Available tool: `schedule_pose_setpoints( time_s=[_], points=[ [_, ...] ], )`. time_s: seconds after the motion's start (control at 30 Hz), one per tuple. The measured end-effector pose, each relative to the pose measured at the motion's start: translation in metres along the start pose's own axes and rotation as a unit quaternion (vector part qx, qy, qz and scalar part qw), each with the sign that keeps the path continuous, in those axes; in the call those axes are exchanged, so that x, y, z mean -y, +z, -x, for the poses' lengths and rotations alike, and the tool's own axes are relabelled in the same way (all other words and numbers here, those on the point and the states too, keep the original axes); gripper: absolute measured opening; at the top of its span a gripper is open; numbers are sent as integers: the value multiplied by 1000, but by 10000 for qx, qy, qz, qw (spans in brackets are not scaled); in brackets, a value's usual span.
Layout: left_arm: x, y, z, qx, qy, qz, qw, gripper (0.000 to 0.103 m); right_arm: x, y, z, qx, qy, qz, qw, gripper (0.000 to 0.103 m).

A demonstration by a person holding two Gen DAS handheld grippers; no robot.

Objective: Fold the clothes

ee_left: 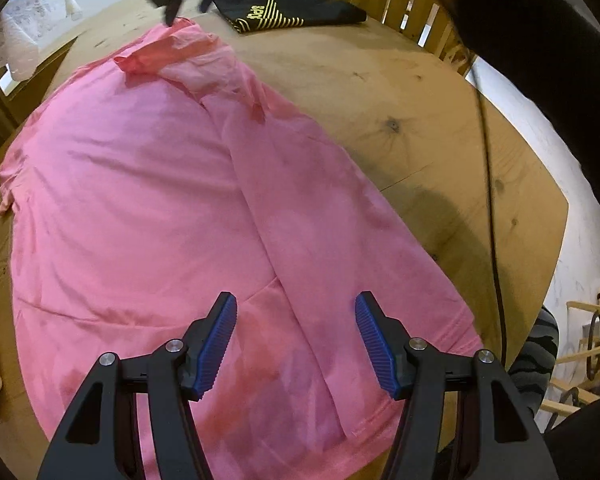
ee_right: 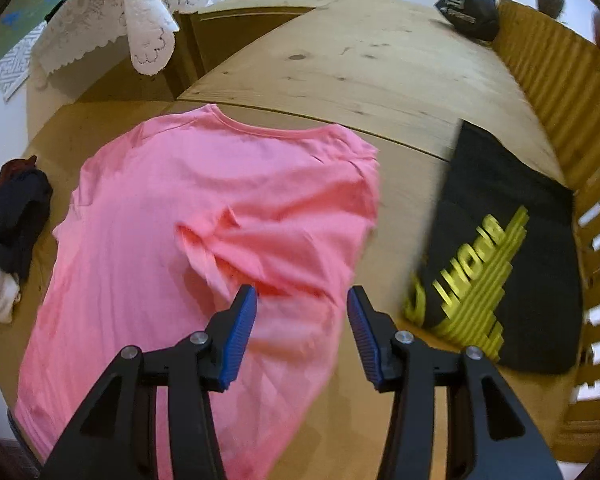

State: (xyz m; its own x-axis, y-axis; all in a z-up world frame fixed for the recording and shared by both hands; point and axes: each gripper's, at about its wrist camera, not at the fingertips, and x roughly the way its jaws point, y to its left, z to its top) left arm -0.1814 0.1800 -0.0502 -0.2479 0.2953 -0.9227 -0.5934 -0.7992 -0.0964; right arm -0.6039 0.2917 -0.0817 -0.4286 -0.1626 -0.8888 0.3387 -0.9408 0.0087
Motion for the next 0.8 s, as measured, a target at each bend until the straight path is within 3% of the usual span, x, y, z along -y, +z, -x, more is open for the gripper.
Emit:
schedule_pose_setpoints(
  time_s=[0.27, 0.33, 0.37, 0.4, 0.43, 0.47, 0.6, 0.8],
  points=[
    [-10, -2, -5, -22, -154, -51, 9999, 60, -6, 6, -39, -529, 110, -182, 9984, 44],
    [-10, -3, -4, -8, -169, -58, 9998, 60, -14, 1, -47, -883, 779, -412, 9922, 41],
    [-11, -3, -3, -1, -180, -42, 9998, 60, -22, -2, -45, -954, 1632, -606, 9801, 40],
    [-12, -4, -3, 6, -183, -33, 9998, 60, -28, -4, -37, -862, 2051, -635, 9729, 40],
    [-12, -4, -2, 12, -186, -24, 9998, 60, -34, -4, -27, -719, 2174, -577, 9717, 40],
    [-12, -5, -2, 3, -170, -12, 9999, 60, -35, -4, -20, -616, 2022, -480, 9762, 41],
    [-11, -6, 0, -26, -134, -21, 9999, 60, -23, -7, -7, -436, 773, -203, 9959, 40],
    [-8, -8, 1, -32, -117, -70, 9999, 63, -37, 3, -23, -501, 502, 136, 9974, 41]
  ],
)
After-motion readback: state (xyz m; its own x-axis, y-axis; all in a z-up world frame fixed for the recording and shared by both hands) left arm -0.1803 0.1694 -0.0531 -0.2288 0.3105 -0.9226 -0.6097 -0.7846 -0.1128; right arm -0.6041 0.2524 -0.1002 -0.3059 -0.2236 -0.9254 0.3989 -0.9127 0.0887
